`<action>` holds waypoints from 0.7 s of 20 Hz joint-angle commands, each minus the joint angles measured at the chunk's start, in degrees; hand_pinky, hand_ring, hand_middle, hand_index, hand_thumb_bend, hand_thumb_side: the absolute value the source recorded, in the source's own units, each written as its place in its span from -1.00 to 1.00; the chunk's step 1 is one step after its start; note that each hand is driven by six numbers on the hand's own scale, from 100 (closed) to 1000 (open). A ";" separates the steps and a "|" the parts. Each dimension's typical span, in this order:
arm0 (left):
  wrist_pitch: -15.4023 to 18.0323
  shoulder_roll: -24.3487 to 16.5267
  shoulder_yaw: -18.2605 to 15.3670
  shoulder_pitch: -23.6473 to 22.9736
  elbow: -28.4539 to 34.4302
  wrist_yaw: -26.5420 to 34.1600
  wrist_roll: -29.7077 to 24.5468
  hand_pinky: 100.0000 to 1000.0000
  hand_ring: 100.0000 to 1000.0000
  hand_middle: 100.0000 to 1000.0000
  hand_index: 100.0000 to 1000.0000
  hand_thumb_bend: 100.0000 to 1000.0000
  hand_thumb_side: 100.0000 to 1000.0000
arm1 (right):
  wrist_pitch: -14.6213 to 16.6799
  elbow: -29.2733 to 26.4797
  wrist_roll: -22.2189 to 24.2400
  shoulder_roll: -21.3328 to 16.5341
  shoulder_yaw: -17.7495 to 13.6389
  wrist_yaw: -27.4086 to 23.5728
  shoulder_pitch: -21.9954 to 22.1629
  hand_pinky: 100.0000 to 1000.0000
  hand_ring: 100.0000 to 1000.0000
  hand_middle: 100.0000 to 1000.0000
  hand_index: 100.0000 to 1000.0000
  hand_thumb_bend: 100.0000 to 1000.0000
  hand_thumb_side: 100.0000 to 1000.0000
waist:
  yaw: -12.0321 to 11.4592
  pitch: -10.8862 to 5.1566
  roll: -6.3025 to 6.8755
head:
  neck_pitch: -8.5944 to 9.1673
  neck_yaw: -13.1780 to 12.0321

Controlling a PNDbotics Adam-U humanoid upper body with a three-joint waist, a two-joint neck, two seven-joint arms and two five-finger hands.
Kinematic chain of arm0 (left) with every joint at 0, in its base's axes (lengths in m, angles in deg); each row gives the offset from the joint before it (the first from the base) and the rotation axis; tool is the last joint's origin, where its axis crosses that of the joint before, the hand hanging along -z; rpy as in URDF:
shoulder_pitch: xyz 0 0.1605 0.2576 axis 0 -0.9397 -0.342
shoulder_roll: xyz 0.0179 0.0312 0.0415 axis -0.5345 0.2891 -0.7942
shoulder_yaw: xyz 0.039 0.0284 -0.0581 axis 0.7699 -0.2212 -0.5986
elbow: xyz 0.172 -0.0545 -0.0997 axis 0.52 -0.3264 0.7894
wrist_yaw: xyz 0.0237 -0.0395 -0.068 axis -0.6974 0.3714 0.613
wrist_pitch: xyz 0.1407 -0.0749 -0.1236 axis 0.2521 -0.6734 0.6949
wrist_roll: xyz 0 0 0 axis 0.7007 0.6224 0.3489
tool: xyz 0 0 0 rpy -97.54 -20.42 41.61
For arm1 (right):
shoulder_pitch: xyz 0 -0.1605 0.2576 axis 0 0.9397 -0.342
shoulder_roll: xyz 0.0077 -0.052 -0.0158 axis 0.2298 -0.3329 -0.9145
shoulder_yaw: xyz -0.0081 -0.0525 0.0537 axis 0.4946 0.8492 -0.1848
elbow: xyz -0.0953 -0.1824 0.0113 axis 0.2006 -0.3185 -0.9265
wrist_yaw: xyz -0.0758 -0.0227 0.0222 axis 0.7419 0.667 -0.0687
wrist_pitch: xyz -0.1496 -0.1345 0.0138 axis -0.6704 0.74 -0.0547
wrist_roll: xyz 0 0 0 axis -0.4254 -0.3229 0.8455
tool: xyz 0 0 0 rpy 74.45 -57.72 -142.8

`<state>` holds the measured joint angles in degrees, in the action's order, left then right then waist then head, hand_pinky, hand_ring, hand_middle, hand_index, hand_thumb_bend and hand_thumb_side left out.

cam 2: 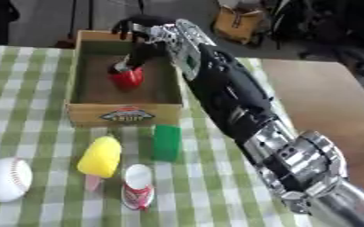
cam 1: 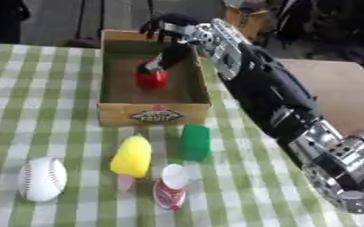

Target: Pick up objects on the table and place them in the box.

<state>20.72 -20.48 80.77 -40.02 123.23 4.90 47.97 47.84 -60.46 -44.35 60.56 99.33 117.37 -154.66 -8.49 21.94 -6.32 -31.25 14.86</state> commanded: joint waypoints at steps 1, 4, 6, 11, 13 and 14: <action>0.00 -1.15 -0.04 0.48 0.97 0.36 -0.20 0.48 0.20 0.11 0.28 -1.00 0.82 | 0.75 -1.01 0.60 -0.87 -0.58 1.05 -1.75 0.17 0.57 0.70 0.94 0.28 0.02 | 0.12 -1.44 0.59 | 0.19 0.13; -0.04 -1.07 -0.02 0.38 0.97 0.42 -0.29 0.48 0.20 0.11 0.28 -1.00 0.82 | 0.56 -1.69 0.52 -0.86 -0.89 0.83 -1.88 0.12 0.52 0.66 0.90 0.27 0.02 | 0.25 -1.55 0.69 | 0.10 0.02; -0.09 -1.01 -0.06 0.25 0.97 0.45 -0.32 0.48 0.20 0.11 0.28 -1.00 0.82 | 0.17 -3.15 -0.02 -1.00 -1.27 -0.46 -1.97 0.08 0.49 0.64 0.88 0.26 0.03 | 0.48 -1.68 0.85 | -0.11 -0.08; -0.35 -0.98 -0.65 -0.80 0.97 0.22 0.12 0.48 0.20 0.11 0.28 -1.00 0.81 | -1.08 -16.05 -3.22 -5.46 -2.04 -8.93 -1.79 -0.01 0.41 0.56 0.80 0.17 0.10 | 1.96 -2.51 1.55 | -1.19 -1.28; -0.51 -1.01 -0.91 -1.20 0.97 -0.01 0.41 0.48 0.20 0.11 0.28 -1.00 0.81 | -2.59 -23.74 -3.64 -8.77 -1.01 -12.71 -0.55 0.01 0.42 0.56 0.79 0.15 0.12 | 2.73 -2.86 1.75 | -1.61 -2.16; -0.56 -1.01 -0.95 -1.32 0.97 -0.10 0.48 0.48 0.20 0.11 0.28 -1.00 0.81 | -3.39 -27.21 -3.54 -10.30 -0.38 -14.02 0.20 0.04 0.45 0.58 0.78 0.10 0.14 | 3.07 -3.05 1.85 | -1.75 -2.56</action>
<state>20.23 -20.48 80.37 -41.46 123.23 4.94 48.15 45.35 -82.70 -47.52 53.61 98.76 105.76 -153.47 -5.29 20.42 -4.87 -32.48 12.80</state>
